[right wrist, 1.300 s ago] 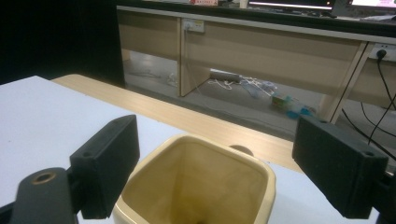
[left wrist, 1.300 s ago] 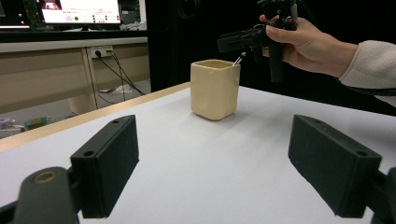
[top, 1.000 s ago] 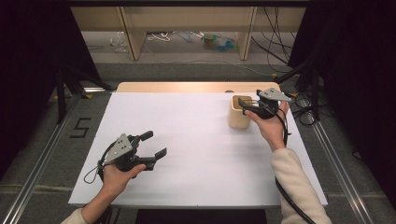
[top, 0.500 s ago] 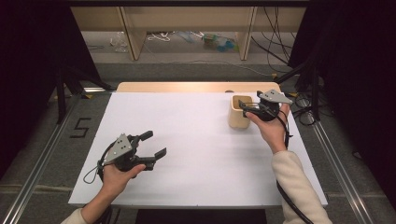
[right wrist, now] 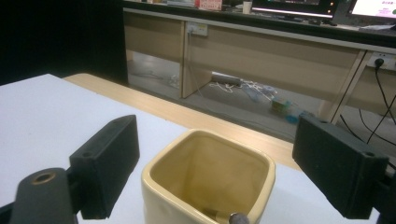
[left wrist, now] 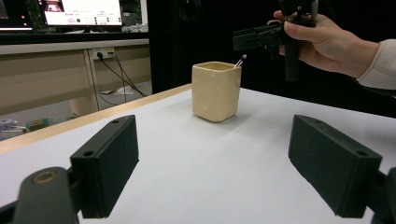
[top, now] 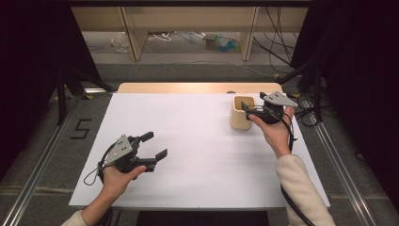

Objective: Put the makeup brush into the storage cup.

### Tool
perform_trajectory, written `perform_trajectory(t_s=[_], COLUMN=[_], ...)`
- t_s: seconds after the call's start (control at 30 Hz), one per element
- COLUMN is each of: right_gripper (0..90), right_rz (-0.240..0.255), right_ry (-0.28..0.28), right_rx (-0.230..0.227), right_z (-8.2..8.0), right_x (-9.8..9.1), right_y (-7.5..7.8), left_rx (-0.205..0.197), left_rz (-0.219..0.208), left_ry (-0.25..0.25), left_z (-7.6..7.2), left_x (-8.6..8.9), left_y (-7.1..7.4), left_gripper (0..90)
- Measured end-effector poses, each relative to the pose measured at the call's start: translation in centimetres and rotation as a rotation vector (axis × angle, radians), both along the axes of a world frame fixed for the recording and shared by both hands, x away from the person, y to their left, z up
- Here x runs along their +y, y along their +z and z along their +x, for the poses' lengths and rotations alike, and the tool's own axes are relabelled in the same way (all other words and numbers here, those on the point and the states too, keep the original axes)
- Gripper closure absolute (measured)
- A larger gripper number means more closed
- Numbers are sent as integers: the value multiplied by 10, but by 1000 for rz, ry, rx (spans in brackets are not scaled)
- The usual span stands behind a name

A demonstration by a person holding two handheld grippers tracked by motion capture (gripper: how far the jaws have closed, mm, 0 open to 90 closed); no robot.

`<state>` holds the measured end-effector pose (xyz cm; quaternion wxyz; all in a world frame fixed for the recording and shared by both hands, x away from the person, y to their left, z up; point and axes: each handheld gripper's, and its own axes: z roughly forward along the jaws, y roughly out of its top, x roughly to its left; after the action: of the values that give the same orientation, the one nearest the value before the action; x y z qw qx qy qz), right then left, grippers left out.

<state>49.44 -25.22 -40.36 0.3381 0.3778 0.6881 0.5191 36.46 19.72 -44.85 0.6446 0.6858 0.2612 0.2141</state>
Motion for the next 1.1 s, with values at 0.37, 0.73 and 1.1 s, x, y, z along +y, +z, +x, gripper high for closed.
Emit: perform_trajectory(t_s=[0.37, 0.73, 1.1], right_gripper=[159, 159, 160], right_rz=[-4, 7, 28], right_ry=[13, 48, 96], right_rx=[-23, -27, -20], right_z=[-13, -27, -47], right_x=[-1, 1, 4], right_y=[4, 8, 9], left_rx=[-1, -12, -6], left_rz=[0, 1, -3], left_ry=[2, 0, 0], left_z=[0, -1, 0], left_x=[0, 0, 0], left_y=[0, 1, 1], left_gripper=[159, 160, 160])
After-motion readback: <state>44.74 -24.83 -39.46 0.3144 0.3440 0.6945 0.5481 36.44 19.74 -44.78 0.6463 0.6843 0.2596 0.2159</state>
